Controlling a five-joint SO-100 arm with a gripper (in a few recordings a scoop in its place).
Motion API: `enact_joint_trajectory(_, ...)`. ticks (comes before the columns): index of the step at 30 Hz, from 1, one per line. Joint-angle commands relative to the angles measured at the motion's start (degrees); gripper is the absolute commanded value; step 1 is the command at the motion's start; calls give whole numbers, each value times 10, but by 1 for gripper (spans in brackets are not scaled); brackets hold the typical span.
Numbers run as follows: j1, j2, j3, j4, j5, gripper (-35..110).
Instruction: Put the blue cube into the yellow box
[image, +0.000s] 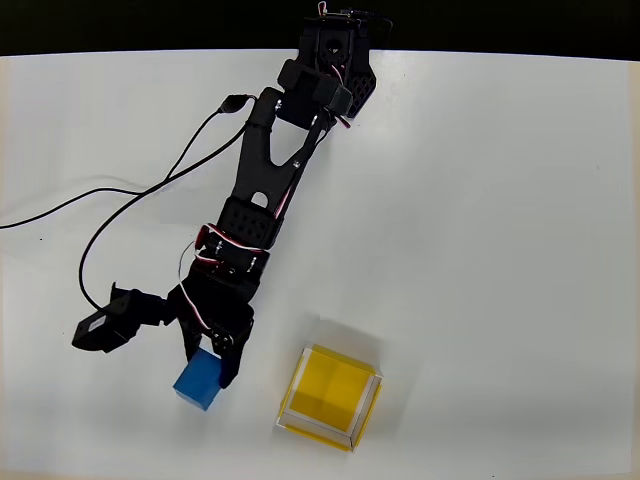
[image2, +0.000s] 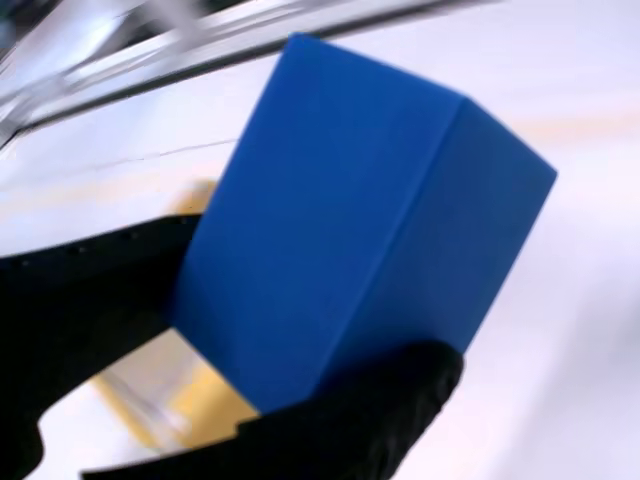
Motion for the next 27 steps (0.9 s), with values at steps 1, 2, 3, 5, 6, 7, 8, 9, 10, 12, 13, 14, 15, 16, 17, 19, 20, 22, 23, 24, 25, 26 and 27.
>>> enact_joint_trajectory(1, -54, 130, 14, -63, -35, 16)
enact_joint_trajectory(2, -69, 134, 27, -90, -40, 16)
enact_joint_trajectory(3, -83, 137, 35, -101, -50, 16)
enact_joint_trajectory(5, -112, 140, 44, -120, -56, 16)
enact_joint_trajectory(6, -125, 138, 44, -125, -63, 16)
enact_joint_trajectory(7, -137, 135, 44, -133, -66, 16)
enact_joint_trajectory(8, -149, 131, 44, -142, -69, 16)
enact_joint_trajectory(9, -158, 126, 44, -150, -73, 16)
enact_joint_trajectory(10, -167, 119, 44, -163, -74, 16)
enact_joint_trajectory(12, -181, 105, 40, -172, -76, 16)
enact_joint_trajectory(13, -186, 99, 40, -181, -76, 16)
enact_joint_trajectory(14, -191, 92, 39, -185, -76, 16)
enact_joint_trajectory(15, -194, 86, 37, -185, -76, 16)
enact_joint_trajectory(16, -197, 78, 35, -186, -76, 16)
enact_joint_trajectory(17, -197, 70, 33, -186, -76, 16)
enact_joint_trajectory(19, -198, 53, 25, -187, -69, 16)
enact_joint_trajectory(20, -198, 43, 23, -187, -67, 16)
enact_joint_trajectory(22, -196, 25, 20, -187, -61, 16)
enact_joint_trajectory(23, -194, 17, 18, -189, -58, 16)
enact_joint_trajectory(24, -193, 9, 16, -190, -54, 16)
enact_joint_trajectory(25, -192, 0, 13, -187, -53, 16)
enact_joint_trajectory(26, -191, -8, 11, -187, -49, 16)
enact_joint_trajectory(27, -190, -15, 8, -187, -47, 16)
